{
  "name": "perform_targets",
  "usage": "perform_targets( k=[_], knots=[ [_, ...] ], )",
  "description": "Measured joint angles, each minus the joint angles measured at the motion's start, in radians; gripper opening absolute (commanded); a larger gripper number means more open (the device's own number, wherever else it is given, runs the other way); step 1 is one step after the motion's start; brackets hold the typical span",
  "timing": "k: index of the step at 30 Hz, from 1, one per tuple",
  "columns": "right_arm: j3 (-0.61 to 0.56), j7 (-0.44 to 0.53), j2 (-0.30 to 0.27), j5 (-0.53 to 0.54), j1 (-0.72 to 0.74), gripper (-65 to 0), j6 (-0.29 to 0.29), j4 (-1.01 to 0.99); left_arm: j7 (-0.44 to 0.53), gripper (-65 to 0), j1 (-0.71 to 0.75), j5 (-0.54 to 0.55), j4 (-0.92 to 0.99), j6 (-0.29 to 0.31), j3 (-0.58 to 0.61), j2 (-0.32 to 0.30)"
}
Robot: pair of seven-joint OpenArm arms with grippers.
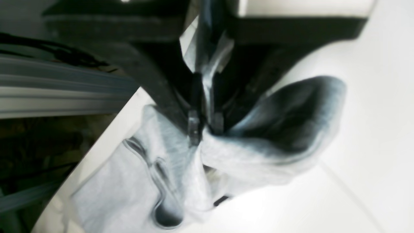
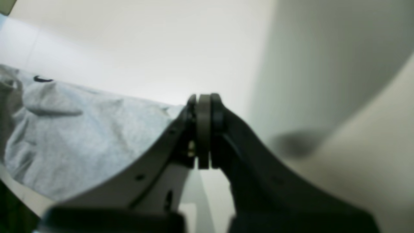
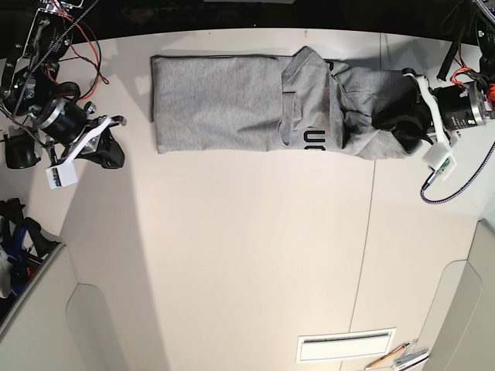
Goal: Fold the T-shirt properly
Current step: 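Fold the collar end over toward the hem end with the left gripper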
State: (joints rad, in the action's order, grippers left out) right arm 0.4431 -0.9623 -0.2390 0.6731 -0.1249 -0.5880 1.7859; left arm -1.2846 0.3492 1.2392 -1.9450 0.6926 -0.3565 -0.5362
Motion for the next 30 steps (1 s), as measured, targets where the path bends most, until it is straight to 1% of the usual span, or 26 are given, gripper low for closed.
perform_targets(
  k=[4,10,13,18,21,25,30],
  knots=[
    [0.010,0.005,-0.005,-0.044,0.000,-65.0,0.000,0.000,0.000,-65.0,0.003,0.000,-0.067,0.000,0.042,0.026],
    [0.010,0.007,-0.004,-0.091,0.000,-65.0,0.000,0.000,0.000,-65.0,0.003,-0.020,-0.160,0.000,0.166,0.047],
    [0.011,0.007,-0.004,-0.090,-0.003,-65.0,0.001,0.000,0.008,-65.0,0.002,-0.036,-0.196,0.000,0.211,0.073],
    [0.011,0.008,-0.005,-0.090,-0.003,-65.0,0.001,0.000,0.037,-65.0,0.000,-0.133,-0.206,0.000,0.269,0.125],
    [0.011,0.019,-0.004,-0.090,-0.003,-65.0,0.001,0.000,0.042,-65.0,-0.029,-0.151,-0.206,0.000,0.302,0.155],
    [0.011,0.019,-0.004,-0.090,-0.005,-65.0,0.001,0.000,0.061,-65.0,-0.068,-0.186,-0.206,0.000,0.343,0.174],
    [0.011,0.018,-0.004,-0.090,-0.016,-65.0,0.001,0.000,0.066,-65.0,-0.078,-0.188,-0.207,0.000,0.424,0.176]
  ],
)
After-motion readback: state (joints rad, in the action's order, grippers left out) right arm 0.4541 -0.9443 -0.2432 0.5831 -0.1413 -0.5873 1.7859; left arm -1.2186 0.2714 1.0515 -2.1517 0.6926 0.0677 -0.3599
